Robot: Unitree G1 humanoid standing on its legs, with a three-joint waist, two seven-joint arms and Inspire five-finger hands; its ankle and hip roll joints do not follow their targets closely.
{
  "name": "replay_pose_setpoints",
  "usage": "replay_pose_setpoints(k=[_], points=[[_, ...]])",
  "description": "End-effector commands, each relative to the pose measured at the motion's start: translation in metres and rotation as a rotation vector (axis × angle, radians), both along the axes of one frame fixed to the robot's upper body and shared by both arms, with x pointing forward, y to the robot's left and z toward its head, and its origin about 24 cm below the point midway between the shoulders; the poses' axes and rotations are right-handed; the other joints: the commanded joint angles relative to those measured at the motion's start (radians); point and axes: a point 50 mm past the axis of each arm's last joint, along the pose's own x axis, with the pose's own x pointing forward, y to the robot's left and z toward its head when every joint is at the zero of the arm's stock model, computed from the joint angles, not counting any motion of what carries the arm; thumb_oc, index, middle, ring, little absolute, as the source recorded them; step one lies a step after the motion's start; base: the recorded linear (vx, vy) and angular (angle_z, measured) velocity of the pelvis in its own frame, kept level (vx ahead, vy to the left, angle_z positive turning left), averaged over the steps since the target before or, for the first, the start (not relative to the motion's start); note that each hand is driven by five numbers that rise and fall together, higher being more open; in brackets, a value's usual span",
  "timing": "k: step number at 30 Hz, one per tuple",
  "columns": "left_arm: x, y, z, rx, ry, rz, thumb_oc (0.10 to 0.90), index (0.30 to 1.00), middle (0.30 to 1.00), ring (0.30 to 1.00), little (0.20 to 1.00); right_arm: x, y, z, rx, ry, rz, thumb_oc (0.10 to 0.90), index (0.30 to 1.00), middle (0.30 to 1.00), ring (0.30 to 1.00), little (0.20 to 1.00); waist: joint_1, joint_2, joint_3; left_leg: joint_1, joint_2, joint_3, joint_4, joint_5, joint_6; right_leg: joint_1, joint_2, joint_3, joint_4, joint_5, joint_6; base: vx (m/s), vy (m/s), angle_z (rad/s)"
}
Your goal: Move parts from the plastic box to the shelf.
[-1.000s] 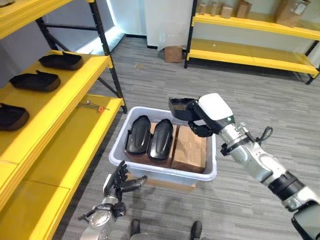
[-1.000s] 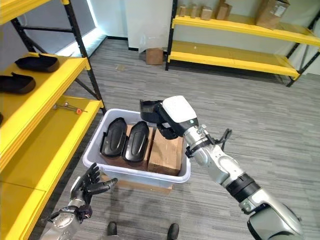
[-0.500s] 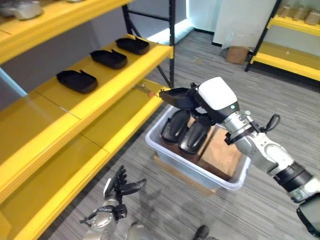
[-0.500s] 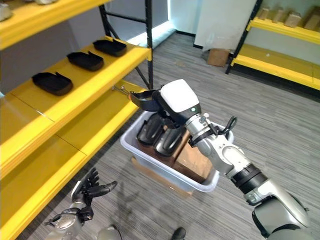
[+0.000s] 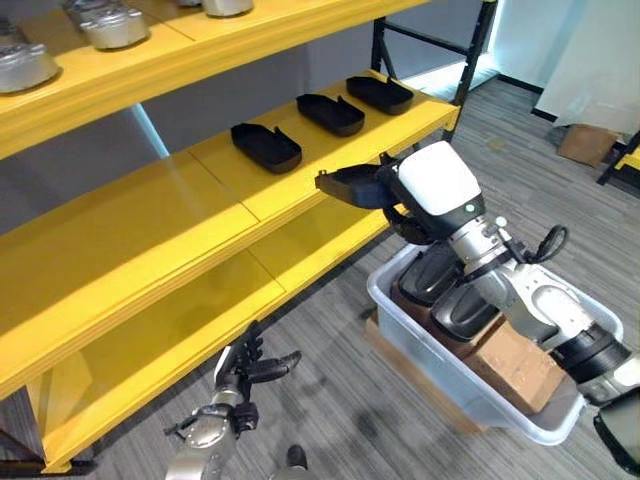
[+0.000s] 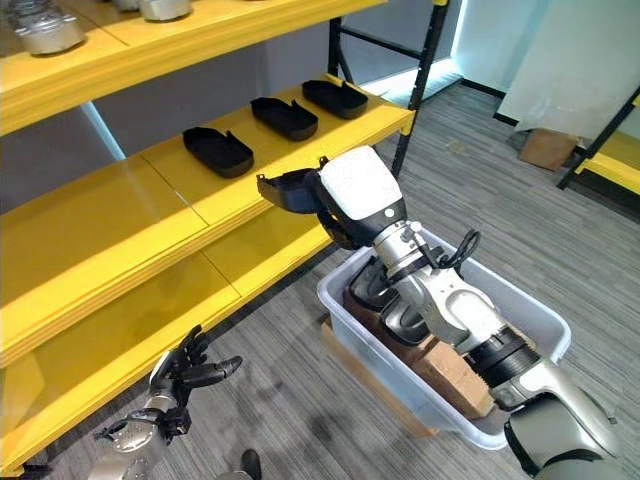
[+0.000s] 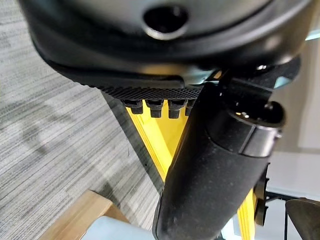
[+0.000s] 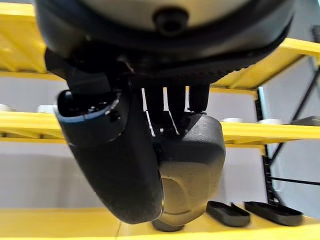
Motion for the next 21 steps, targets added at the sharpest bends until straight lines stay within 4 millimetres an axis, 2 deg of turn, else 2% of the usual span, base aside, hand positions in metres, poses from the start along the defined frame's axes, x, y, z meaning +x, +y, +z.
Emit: replay_pose_setpoints(k=[1, 3, 7, 12, 13, 17, 19, 20, 21], points=[[0.023, -0.001, 0.038, 0.057, -0.21, -0.064, 0.9, 1.0, 1.0, 1.0, 1.0, 0.001, 0.012, 0.079, 0.079, -0.32, 0.028, 0.4, 0.3, 0.3, 0.3, 0.3, 0.015, -0.03, -0.09, 0.039, 0.011, -0.001, -0.042, -0.023, 0.015, -0.052, -0.064, 0.031, 0.085, 0.047, 0.126, 0.0, 0.081, 0.16], [0.023, 0.0, 0.038, 0.064, -0.212, -0.066, 0.9, 1.0, 1.0, 1.0, 1.0, 0.001, 0.012, 0.08, 0.088, -0.33, 0.021, 0.4, 0.3, 0.3, 0.3, 0.3, 0.025, -0.038, -0.095, 0.024, -0.022, -0.029, -0.042, -0.034, 0.03, -0.039, -0.087, 0.019, 0.076, 0.085, 0.146, 0.01, 0.137, 0.28], [0.021, 0.001, 0.037, 0.065, -0.209, -0.058, 0.9, 1.0, 1.0, 1.0, 1.0, 0.003, 0.016, 0.08, 0.093, -0.331, 0.019, 0.4, 0.3, 0.3, 0.3, 0.3, 0.038, -0.043, -0.098, 0.014, -0.048, -0.046, -0.042, -0.043, 0.045, -0.034, -0.104, 0.015, 0.068, 0.111, 0.153, 0.02, 0.115, 0.27], [0.018, 0.005, 0.038, 0.07, -0.214, -0.035, 0.9, 1.0, 1.0, 1.0, 1.0, 0.01, 0.028, 0.078, 0.094, -0.314, 0.025, 0.4, 0.3, 0.3, 0.3, 0.3, 0.078, -0.048, -0.102, 0.02, -0.102, -0.066, -0.042, -0.069, 0.077, -0.037, -0.146, 0.03, 0.073, 0.179, 0.168, 0.05, 0.148, 0.19], [0.016, 0.006, 0.037, 0.066, -0.214, -0.027, 0.9, 1.0, 1.0, 1.0, 1.0, 0.013, 0.032, 0.077, 0.094, -0.308, 0.017, 0.4, 0.3, 0.3, 0.3, 0.3, 0.091, -0.05, -0.103, 0.025, -0.126, -0.072, -0.042, -0.08, 0.092, -0.037, -0.165, 0.037, 0.081, 0.205, 0.17, 0.07, 0.199, 0.11], [0.015, 0.006, 0.038, 0.069, -0.218, -0.03, 0.9, 1.0, 1.0, 1.0, 1.0, 0.016, 0.037, 0.078, 0.098, -0.307, 0.014, 0.4, 0.3, 0.3, 0.3, 0.3, 0.111, -0.05, -0.103, 0.025, -0.153, -0.089, -0.042, -0.09, 0.109, -0.032, -0.189, 0.039, 0.105, 0.23, 0.17, 0.06, 0.131, 0.12], [0.015, 0.007, 0.039, 0.081, -0.219, -0.036, 0.9, 1.0, 1.0, 1.0, 1.0, 0.017, 0.039, 0.078, 0.088, -0.307, 0.01, 0.4, 0.3, 0.3, 0.3, 0.3, 0.114, -0.05, -0.103, 0.027, -0.166, -0.104, -0.042, -0.096, 0.121, -0.04, -0.198, 0.069, 0.142, 0.233, 0.17, 0.07, 0.156, 0.32], [0.017, 0.007, 0.041, 0.086, -0.224, -0.038, 0.9, 1.0, 1.0, 1.0, 1.0, 0.017, 0.038, 0.077, 0.083, -0.3, 0.011, 0.4, 0.3, 0.3, 0.3, 0.3, 0.088, -0.048, -0.091, 0.018, -0.183, -0.126, -0.042, -0.077, 0.138, -0.08, -0.155, 0.2, 0.174, 0.217, 0.145, 0.03, 0.12, 0.52], [0.018, 0.008, 0.042, 0.086, -0.224, -0.035, 0.9, 1.0, 1.0, 1.0, 1.0, 0.018, 0.037, 0.076, 0.084, -0.292, 0.009, 0.4, 0.3, 0.3, 0.3, 0.3, 0.075, -0.044, -0.087, 0.018, -0.184, -0.145, -0.042, -0.073, 0.141, -0.108, -0.118, 0.274, 0.189, 0.187, 0.131, 0.03, 0.115, 0.5]])
